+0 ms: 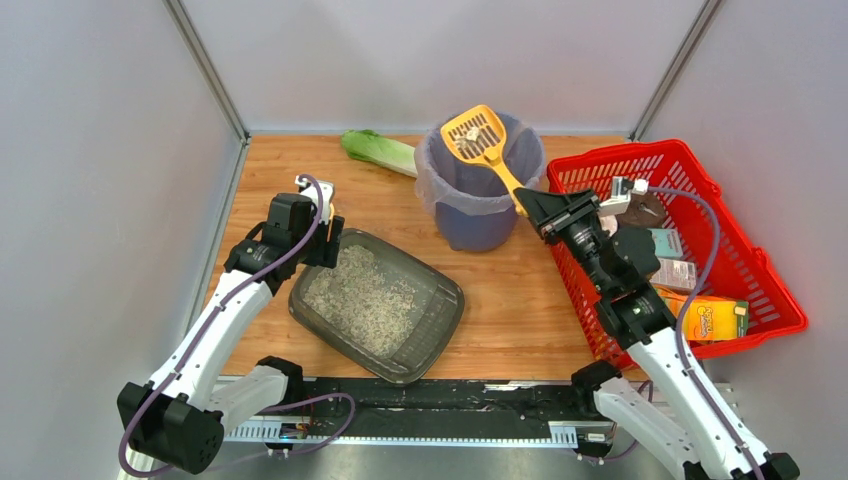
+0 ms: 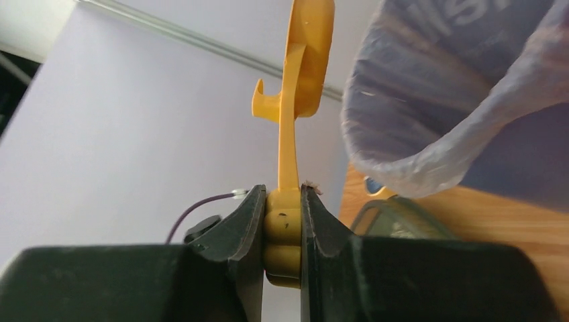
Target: Clean the litter box
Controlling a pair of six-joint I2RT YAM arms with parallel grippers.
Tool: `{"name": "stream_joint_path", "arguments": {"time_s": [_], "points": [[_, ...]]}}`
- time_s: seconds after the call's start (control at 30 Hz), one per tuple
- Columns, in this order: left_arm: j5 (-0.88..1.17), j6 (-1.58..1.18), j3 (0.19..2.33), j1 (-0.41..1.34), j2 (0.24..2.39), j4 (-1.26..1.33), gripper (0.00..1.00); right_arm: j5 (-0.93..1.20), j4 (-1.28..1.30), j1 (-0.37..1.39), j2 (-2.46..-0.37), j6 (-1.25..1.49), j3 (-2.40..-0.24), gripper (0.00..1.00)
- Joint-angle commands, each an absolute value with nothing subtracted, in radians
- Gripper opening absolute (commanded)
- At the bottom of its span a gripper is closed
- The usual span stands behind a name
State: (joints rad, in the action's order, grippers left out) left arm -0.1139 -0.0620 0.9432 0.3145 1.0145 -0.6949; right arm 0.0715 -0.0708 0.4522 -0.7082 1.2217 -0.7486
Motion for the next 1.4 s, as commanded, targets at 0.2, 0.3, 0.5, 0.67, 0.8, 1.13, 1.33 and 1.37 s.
{"name": "stream_joint_path", "arguments": {"time_s": [0.2, 0.3, 0.5, 0.67, 0.8, 1.13, 1.33, 1.37], "points": [[-0.097, -0.058, 0.95, 0.319, 1.008, -0.672, 0.74, 0.084, 0.351, 0.379, -0.81, 0.677, -1.096, 0.0], [-0.089, -0.06, 0.951, 0.319, 1.008, -0.672, 0.74, 0.109, 0.471, 0.379, -0.85, 0.494, -1.185, 0.0], [-0.081, -0.061, 0.951, 0.319, 1.012, -0.672, 0.73, 0.046, 0.574, 0.41, -0.874, 0.296, -1.242, 0.0], [-0.08, -0.063, 0.95, 0.319, 1.014, -0.672, 0.73, 0.002, 0.609, 0.46, -0.911, 0.215, -1.276, 0.0], [-0.077, -0.063, 0.951, 0.319, 1.012, -0.672, 0.73, -0.217, 0.643, 0.578, -0.937, 0.112, -1.301, 0.0], [-0.071, -0.063, 0.951, 0.319, 1.002, -0.672, 0.73, -0.859, 0.582, 0.943, -1.089, -0.259, -1.316, 0.0], [-0.072, -0.063, 0.95, 0.321, 0.996, -0.672, 0.73, -0.871, 0.435, 0.971, -0.996, -0.308, -1.234, 0.0], [-0.069, -0.063, 0.951, 0.319, 0.996, -0.672, 0.73, -0.862, 0.419, 0.976, -0.971, -0.308, -1.221, 0.0]]}}
